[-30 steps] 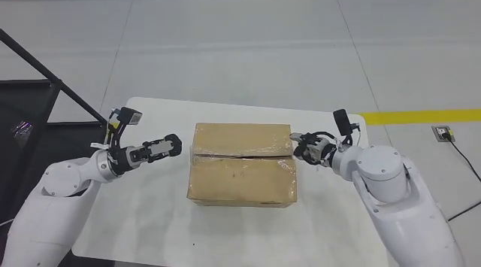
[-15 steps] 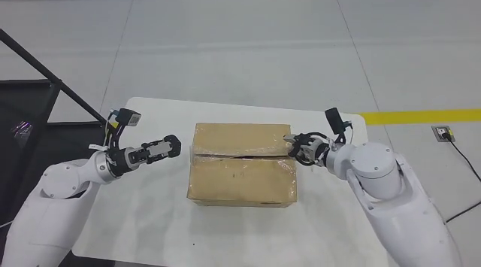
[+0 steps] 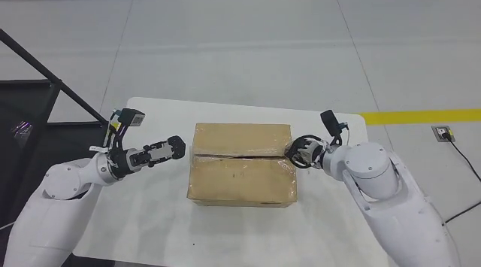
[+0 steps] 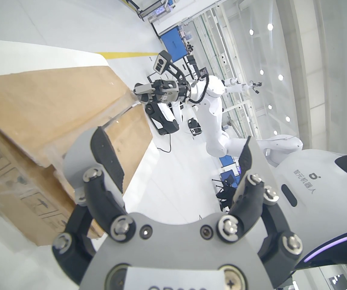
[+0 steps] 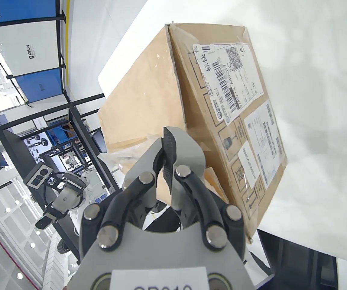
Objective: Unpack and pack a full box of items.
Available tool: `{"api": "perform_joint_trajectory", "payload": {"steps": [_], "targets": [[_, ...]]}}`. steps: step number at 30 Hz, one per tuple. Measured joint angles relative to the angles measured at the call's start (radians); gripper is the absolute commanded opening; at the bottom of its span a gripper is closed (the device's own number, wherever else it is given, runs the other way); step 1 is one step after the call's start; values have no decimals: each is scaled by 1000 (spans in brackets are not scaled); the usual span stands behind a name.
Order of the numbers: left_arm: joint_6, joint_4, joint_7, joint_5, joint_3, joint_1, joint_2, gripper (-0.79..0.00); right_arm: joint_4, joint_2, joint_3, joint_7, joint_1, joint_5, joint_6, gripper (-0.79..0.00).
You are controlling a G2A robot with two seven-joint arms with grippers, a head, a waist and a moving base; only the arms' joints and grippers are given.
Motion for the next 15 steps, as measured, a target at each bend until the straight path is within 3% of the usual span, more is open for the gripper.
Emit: {"api": "perform_joint_trajectory", "payload": {"steps": [15], "targets": [[-2, 24, 26, 52, 180, -90, -55, 0, -165, 16, 30, -50, -121, -14, 35, -785]]}}
